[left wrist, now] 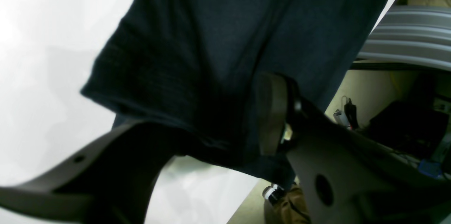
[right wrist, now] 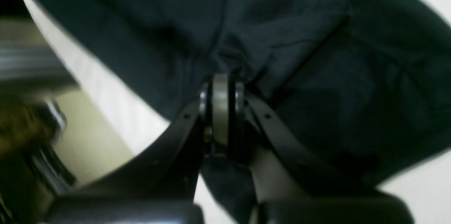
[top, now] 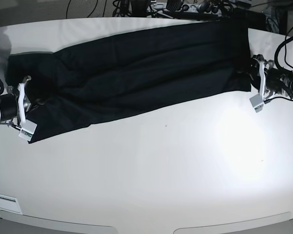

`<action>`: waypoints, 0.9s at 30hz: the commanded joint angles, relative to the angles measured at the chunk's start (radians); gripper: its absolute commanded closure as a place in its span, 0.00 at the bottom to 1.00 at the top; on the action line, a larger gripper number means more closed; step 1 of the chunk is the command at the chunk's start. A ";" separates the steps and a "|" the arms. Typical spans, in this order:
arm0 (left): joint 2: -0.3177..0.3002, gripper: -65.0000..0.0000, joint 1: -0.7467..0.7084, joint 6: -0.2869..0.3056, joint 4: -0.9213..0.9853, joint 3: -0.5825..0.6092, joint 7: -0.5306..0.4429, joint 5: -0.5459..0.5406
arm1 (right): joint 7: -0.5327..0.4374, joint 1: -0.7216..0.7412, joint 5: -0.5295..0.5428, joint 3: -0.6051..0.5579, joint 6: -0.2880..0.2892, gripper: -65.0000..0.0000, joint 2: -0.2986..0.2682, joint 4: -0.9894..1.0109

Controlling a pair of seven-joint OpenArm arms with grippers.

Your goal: Fold the T-shirt properly

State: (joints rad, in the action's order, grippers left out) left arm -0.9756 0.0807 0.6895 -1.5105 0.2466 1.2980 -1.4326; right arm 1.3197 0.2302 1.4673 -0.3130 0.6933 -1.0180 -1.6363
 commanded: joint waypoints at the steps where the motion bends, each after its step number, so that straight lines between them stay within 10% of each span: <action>1: -0.025 0.53 0.017 0.009 -0.009 -0.013 -0.007 -0.016 | 0.009 0.011 0.016 0.013 0.005 1.00 -0.042 -0.019; 9: -0.025 0.53 0.017 0.009 -0.009 -0.013 -0.007 -0.016 | 0.060 -0.022 0.016 0.013 0.005 1.00 -0.063 -0.026; 16: -0.048 0.53 0.018 0.009 -0.009 -0.013 0.027 -0.016 | -0.197 -0.022 -0.325 0.013 0.003 1.00 -0.059 -0.023; 27: -0.211 0.53 0.053 0.009 -0.009 -0.013 0.031 -0.051 | -0.204 -0.104 -0.486 0.012 -0.077 1.00 0.013 -0.022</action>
State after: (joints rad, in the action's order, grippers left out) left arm -1.1584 0.1188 0.6895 -1.5112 0.2466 1.3273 -1.4715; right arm 1.1255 0.1040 0.9794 -0.3134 0.6174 -0.9779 -1.6493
